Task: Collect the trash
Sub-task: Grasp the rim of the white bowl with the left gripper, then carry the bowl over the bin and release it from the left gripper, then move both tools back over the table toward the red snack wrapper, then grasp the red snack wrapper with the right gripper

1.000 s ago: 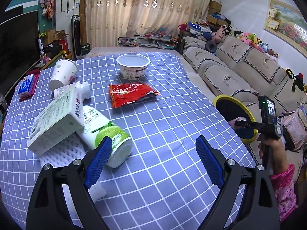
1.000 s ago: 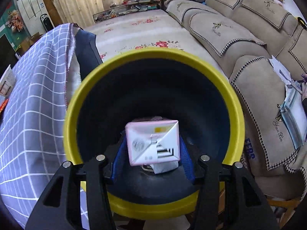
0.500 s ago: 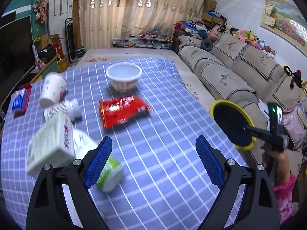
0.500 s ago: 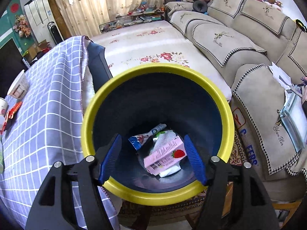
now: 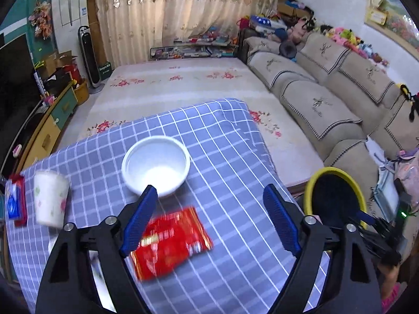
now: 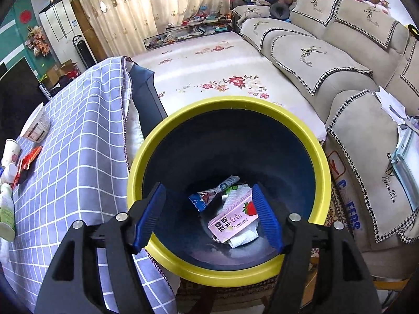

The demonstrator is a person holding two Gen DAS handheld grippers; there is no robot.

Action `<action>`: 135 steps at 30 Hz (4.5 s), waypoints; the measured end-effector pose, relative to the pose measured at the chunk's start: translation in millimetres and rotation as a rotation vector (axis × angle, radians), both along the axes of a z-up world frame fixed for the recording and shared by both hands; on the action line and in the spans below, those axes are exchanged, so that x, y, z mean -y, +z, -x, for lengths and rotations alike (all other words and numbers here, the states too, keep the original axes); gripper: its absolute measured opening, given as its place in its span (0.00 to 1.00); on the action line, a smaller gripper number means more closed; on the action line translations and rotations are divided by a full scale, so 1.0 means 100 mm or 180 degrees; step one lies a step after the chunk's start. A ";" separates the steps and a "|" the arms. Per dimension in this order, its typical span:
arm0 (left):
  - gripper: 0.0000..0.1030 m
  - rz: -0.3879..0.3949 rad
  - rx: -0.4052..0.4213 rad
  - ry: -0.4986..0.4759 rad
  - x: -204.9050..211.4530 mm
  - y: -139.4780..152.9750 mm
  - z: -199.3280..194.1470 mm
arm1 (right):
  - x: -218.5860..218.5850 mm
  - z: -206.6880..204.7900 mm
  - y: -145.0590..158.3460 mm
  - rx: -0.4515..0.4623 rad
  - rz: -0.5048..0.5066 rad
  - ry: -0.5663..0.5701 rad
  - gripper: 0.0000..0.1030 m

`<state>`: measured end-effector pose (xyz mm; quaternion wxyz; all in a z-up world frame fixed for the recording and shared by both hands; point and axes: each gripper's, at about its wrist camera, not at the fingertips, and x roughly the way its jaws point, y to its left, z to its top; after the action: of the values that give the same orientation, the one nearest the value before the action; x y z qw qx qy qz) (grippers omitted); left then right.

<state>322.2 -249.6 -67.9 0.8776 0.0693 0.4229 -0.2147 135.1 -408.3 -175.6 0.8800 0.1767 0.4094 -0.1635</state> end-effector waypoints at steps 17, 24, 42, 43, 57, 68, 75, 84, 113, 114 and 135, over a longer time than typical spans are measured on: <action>0.38 -0.0747 -0.0337 0.0195 0.36 -0.74 -0.90 | 0.23 0.16 -0.02 0.0050 -0.0100 -0.0076 0.66; 0.13 -0.0787 -0.0375 0.0278 0.38 -0.83 -0.99 | 0.23 0.17 -0.06 0.0070 -0.0145 -0.0048 0.66; 0.08 -0.0599 0.0132 -0.0163 0.84 -0.34 -0.13 | 0.32 0.59 0.18 0.0331 -0.0113 -0.0135 0.66; 0.08 -0.0563 0.0156 -0.0263 0.93 -0.28 -0.01 | 0.34 0.63 0.20 0.0351 -0.0099 -0.0152 0.66; 0.08 -0.0265 -0.0187 -0.1543 2.54 -0.41 1.20 | 0.66 1.29 0.31 0.0385 0.0075 -0.0523 0.68; 0.09 -0.0431 -0.0618 -0.1664 3.01 -1.10 1.28 | 0.89 1.51 0.21 0.0346 0.0006 -0.0681 0.69; 0.35 -0.0380 -0.0557 -0.1618 2.93 -1.04 1.27 | 0.83 1.48 0.21 0.0338 -0.0004 -0.0632 0.69; 0.52 0.0031 -0.0301 -0.1425 2.20 -0.48 1.43 | 0.70 1.44 0.24 0.0335 0.0018 -0.0536 0.70; 0.90 0.0407 0.0649 0.0893 -2.21 0.19 2.30 | -1.87 -0.29 0.70 0.0432 0.0016 0.1428 0.72; 0.90 0.0422 0.0633 0.0906 -2.23 0.16 2.29 | -2.05 -0.41 0.73 0.0422 0.0058 0.1489 0.72; 0.90 0.0575 0.0448 0.1060 -2.64 -0.12 2.22 | -3.40 -1.74 0.40 -0.0077 0.0807 0.1955 0.74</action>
<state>100.3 14.7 -80.0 0.9311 -0.0657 0.3452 -0.0983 309.3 -67.9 -135.3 0.8983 -0.0677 0.4303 0.0576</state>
